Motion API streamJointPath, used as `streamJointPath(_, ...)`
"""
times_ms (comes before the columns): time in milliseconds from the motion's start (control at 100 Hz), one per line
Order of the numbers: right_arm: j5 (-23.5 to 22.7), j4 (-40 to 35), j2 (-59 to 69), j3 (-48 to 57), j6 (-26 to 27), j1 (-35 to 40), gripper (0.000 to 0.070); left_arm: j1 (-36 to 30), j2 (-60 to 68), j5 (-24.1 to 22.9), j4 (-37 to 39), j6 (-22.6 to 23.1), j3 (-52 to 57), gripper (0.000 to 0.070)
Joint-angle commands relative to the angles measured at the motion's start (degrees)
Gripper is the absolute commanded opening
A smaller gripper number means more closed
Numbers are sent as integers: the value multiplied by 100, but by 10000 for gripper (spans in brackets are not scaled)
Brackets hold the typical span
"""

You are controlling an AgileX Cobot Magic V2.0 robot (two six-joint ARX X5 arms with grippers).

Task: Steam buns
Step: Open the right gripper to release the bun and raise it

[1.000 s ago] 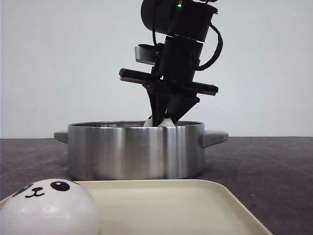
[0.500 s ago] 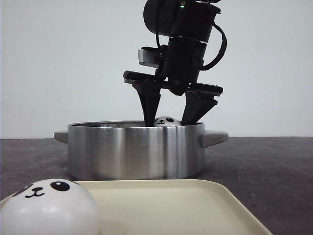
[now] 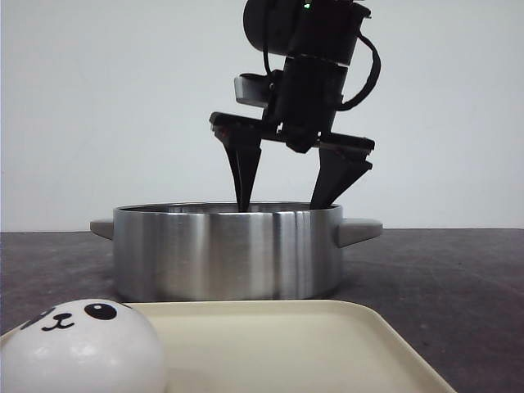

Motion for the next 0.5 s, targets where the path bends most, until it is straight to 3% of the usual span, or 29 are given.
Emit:
streamJointPath(0,4,-35,105,208,-74,0,620,-31,59,-26,24,17,116,516)
streamJointPath(90,4,-162,103,404,-160,-2,614,-31,59,-33,7,15,111,516)
streamJointPath(130,7,-275,83,533,-199,-2,566,-31,59,-33,-4,9,92,516)
streamJointPath(170,2,-391,37,673,-249,-2,428,-31,59,-33,-31,-13,46,516)
streamJointPath(260,7,-579,-199,949,-476,33,2,-33,59,-9,-199,-87,-90,516)
streamJointPath(490,385,-315,-1672,1025,-662,509,8,-181,-31,188,-374,-590,-1040,516)
